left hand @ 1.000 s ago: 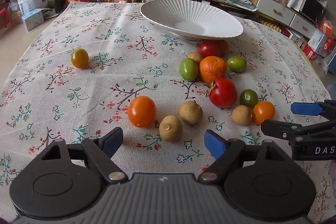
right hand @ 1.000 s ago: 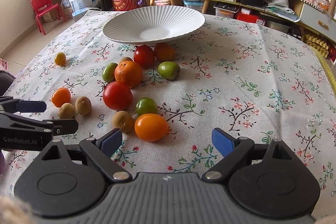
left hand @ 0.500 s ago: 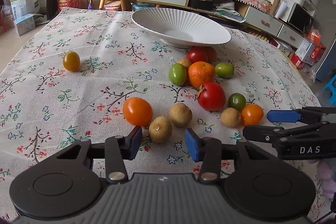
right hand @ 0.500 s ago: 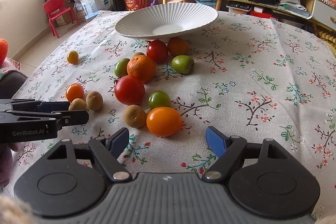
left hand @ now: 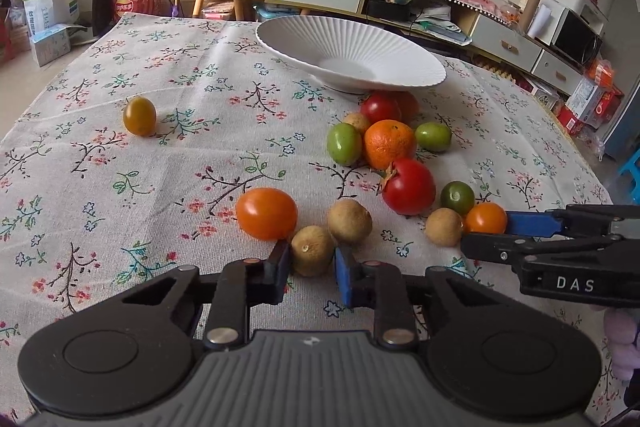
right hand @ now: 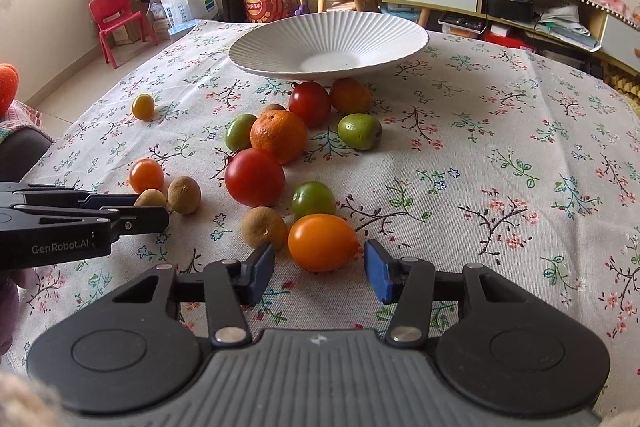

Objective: Organize fruits
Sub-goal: 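Close the right tool on the orange oval tomato while the left tool grasps a brown round fruit, then carry both held fruits into the white bowl and open both tools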

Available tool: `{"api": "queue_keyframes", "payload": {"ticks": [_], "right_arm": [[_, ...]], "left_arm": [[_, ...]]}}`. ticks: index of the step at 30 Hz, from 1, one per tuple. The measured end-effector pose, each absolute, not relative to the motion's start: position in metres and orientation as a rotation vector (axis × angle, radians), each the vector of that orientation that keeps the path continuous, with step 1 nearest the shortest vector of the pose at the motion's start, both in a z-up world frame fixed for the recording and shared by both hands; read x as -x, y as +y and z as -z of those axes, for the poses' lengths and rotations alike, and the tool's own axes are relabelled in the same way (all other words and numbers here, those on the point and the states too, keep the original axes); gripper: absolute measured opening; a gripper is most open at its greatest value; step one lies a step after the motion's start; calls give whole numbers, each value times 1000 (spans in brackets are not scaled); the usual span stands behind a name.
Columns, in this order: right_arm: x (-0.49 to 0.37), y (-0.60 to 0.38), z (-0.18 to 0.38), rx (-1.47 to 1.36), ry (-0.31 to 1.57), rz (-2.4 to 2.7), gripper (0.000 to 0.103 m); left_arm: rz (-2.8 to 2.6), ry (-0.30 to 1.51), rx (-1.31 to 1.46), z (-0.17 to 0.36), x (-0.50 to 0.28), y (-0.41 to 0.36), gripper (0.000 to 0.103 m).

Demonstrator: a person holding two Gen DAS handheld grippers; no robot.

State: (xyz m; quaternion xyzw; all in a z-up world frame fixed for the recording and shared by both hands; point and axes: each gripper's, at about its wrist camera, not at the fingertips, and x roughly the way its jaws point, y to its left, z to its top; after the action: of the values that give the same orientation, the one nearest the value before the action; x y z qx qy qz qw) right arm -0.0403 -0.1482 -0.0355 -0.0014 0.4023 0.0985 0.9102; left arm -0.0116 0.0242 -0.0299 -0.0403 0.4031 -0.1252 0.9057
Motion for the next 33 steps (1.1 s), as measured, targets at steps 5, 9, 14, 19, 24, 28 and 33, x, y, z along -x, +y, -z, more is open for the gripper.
{"api": "queue_keyframes", "payload": {"ticks": [5, 9, 14, 19, 24, 28, 33], "right_arm": [[39, -148, 36, 4, 820, -196, 36], [39, -148, 35, 3, 816, -196, 34], [40, -148, 30, 9, 805, -199, 33], [39, -149, 23, 3, 786, -196, 33], [35, -150, 14, -10, 761, -193, 33], [28, -152, 8, -29, 745, -189, 33], [16, -152, 3, -23, 734, -197, 33]], "left_arm": [[257, 837, 87, 29, 11, 25, 20], [260, 834, 90, 27, 11, 25, 20], [272, 816, 90, 21, 12, 24, 20], [284, 806, 100, 15, 11, 23, 20], [297, 779, 117, 8, 5, 21, 20], [303, 753, 117, 3, -1, 18, 20], [311, 741, 142, -4, -16, 15, 20]]}}
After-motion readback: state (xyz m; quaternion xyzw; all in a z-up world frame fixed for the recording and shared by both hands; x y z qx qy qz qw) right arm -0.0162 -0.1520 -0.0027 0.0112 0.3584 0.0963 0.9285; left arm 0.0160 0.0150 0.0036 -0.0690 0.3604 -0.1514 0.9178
